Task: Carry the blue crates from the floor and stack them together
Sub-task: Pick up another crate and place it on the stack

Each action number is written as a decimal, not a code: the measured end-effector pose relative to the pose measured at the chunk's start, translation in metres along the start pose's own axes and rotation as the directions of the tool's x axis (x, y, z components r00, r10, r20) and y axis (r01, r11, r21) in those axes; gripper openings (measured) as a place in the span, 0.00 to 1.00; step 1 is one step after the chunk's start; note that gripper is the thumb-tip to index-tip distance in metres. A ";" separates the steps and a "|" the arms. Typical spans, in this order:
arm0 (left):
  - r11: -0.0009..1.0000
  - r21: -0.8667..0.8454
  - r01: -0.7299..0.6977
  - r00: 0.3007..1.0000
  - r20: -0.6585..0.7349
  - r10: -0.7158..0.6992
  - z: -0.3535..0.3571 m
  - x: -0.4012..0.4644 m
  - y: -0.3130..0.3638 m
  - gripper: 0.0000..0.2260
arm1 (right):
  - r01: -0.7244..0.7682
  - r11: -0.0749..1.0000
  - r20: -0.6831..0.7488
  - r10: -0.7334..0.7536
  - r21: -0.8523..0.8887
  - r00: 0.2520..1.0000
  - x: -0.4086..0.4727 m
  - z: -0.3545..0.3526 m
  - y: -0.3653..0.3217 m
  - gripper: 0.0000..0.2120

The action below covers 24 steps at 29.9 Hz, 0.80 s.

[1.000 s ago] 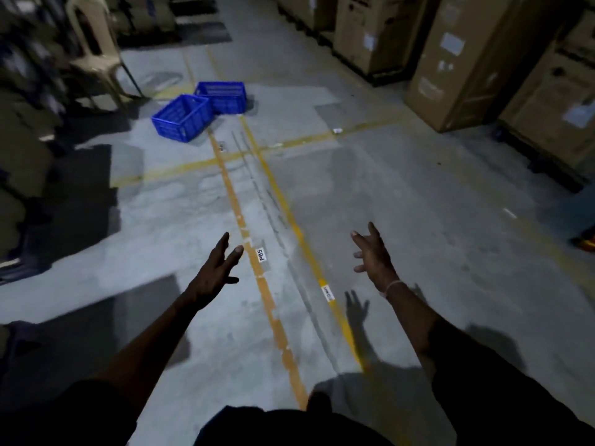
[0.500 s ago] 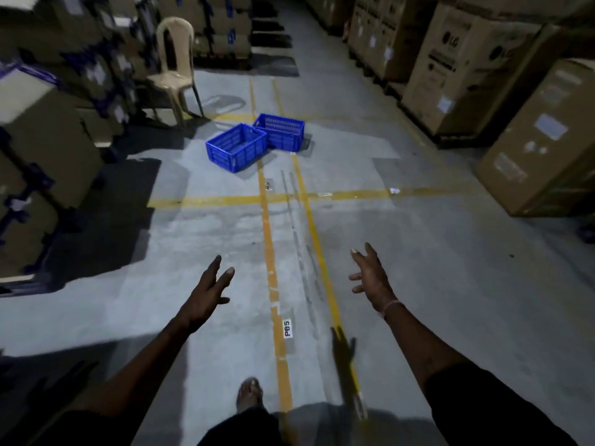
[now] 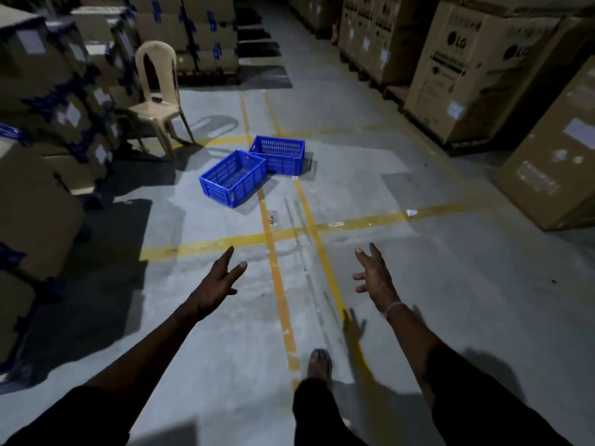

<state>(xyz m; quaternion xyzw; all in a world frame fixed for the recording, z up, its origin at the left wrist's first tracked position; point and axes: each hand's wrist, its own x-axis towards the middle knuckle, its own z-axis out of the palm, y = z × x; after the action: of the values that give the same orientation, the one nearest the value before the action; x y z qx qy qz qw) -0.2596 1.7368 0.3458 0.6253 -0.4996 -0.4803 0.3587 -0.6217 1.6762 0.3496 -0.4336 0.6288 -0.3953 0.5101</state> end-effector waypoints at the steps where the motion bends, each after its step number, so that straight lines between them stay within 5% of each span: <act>1: 1.000 -0.011 -0.001 1.000 -0.007 0.001 -0.006 0.030 0.000 0.43 | 0.000 1.000 -0.004 0.000 -0.002 1.000 0.028 0.008 -0.006 0.35; 24: 0.996 -0.084 0.022 0.995 -0.091 -0.030 -0.175 0.611 0.081 0.36 | -0.001 0.995 0.043 0.005 -0.096 0.999 0.602 0.189 -0.231 0.37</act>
<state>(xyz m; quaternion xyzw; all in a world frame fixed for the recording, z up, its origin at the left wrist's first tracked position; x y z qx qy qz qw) -0.0904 1.1191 0.3217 0.6378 -0.4538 -0.4760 0.4008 -0.4650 1.0233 0.3549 -0.4651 0.6367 -0.3544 0.5027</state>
